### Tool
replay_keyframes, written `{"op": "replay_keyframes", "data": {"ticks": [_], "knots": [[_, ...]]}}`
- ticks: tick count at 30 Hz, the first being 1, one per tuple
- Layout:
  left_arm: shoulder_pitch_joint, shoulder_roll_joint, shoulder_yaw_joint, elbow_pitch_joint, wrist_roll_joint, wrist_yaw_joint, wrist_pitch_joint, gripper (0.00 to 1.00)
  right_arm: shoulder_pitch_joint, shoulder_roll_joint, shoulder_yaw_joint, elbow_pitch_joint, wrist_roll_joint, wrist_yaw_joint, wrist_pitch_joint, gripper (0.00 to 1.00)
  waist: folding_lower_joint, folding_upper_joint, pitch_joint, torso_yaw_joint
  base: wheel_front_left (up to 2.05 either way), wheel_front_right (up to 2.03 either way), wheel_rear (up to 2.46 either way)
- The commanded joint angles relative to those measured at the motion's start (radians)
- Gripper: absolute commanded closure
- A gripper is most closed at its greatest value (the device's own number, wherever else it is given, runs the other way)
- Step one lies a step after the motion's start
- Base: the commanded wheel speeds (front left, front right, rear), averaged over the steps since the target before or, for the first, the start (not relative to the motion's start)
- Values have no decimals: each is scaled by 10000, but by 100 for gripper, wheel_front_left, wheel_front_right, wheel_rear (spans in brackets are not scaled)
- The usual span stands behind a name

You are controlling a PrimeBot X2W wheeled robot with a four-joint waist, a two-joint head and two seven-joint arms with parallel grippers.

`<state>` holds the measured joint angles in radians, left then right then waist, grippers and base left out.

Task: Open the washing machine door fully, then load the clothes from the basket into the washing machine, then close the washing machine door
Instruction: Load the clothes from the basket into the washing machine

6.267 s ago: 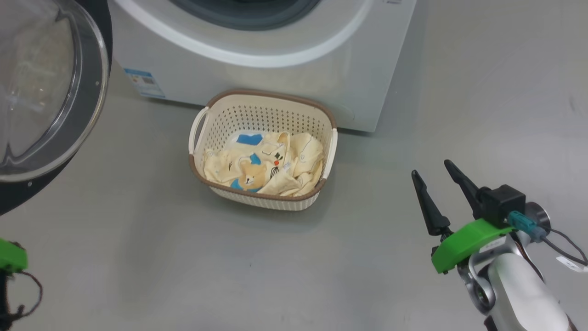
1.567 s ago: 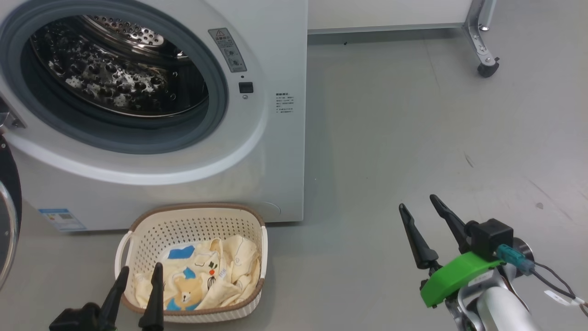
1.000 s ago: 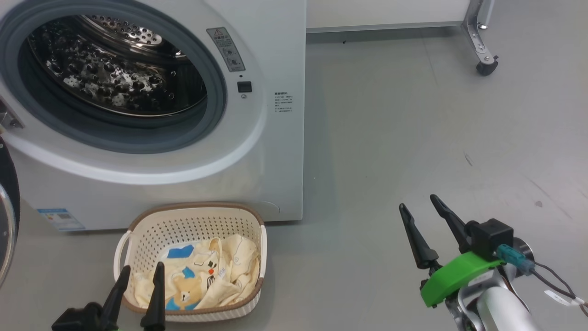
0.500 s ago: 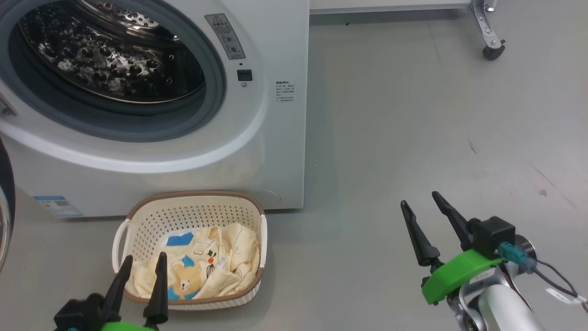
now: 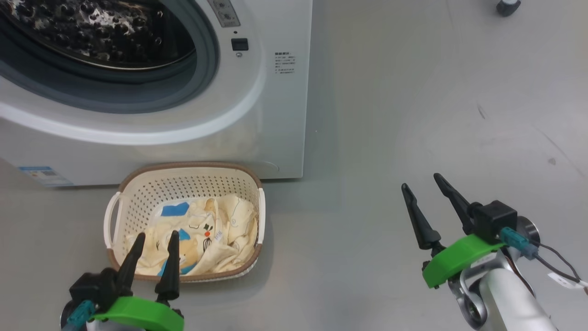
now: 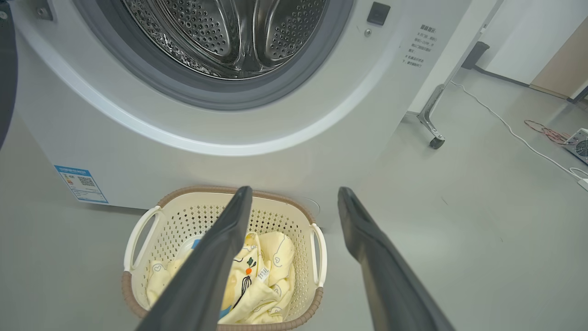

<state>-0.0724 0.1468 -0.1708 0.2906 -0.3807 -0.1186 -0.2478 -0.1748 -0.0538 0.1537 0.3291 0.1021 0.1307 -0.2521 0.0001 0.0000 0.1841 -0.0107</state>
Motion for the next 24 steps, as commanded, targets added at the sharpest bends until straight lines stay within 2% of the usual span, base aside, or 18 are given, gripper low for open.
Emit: {"op": "replay_keyframes", "data": {"ticks": [1, 3, 11, 15, 24], "knots": [[-575, 92, 311, 37, 4, -37, -139, 0, -450, -22, 130, -373, -85, 0, -97, 0, -1, 0, 452, -13, 0, 0, 0], [-1091, 143, 250, 708, -11, -70, -139, 0, -633, -30, 99, -454, -135, 0, -97, 0, -1, 0, 1025, -120, 0, 0, 0], [-2422, 322, 12, 2142, -156, -105, -130, 0, -911, -60, 13, -629, -288, 0, -97, 0, -1, 0, 2169, -273, 0, 0, 0], [-3436, 492, -432, 3169, -214, -115, 20, 0, -1073, -80, -45, -786, -387, 0, -97, 0, -1, 0, 2882, -333, 0, 0, 0], [-5621, 1002, -1707, 5214, -1185, -119, 485, 0, -1382, -47, -19, -1070, -497, 0, -97, 0, -1, 0, 4284, -659, 0, 0, 0]]}}
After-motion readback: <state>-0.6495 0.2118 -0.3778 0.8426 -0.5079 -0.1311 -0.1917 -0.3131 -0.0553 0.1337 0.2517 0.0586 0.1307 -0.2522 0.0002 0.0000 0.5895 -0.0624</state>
